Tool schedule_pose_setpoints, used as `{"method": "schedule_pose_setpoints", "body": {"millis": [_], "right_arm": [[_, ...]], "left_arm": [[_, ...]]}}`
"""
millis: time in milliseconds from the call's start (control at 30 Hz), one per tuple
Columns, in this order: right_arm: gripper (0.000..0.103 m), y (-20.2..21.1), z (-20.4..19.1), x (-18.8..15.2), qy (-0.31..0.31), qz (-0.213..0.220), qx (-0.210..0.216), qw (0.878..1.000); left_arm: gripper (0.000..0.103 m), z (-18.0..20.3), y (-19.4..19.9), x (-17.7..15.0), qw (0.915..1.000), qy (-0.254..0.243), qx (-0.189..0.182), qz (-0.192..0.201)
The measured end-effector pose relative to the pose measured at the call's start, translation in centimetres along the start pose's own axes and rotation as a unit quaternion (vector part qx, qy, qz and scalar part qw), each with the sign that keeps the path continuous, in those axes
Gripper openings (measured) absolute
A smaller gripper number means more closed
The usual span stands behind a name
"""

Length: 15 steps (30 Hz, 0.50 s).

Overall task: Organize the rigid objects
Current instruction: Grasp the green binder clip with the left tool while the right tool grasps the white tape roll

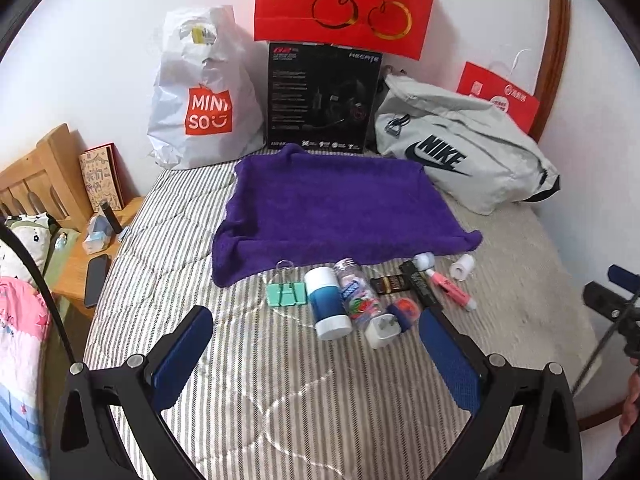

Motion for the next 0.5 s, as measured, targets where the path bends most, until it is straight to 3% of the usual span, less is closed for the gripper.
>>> {"method": "schedule_pose_setpoints", "body": {"millis": [233,500], "right_arm": [[0.103,-2.2,0.0,-0.2,0.003,-0.003,0.020,1.000],[0.103,-5.7,0.2,-1.0,0.024,-0.039,0.004,0.999]], "left_arm": [[0.103,-3.0,-4.4,0.1,0.9990,0.012,0.040,-0.013],[0.103,-5.8,-11.0,-0.6,0.9961,0.035,0.062,-0.051]]}}
Point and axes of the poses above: each gripper's, at about its wrist camera, not at the fingertips, and y roughly against the way its jaws point, z to its right, x to its top, the point moved 9 cm from there along -y, roughly the way its jaws point, and after that the axes turned 15 degrees about y, right-handed, at the moved point
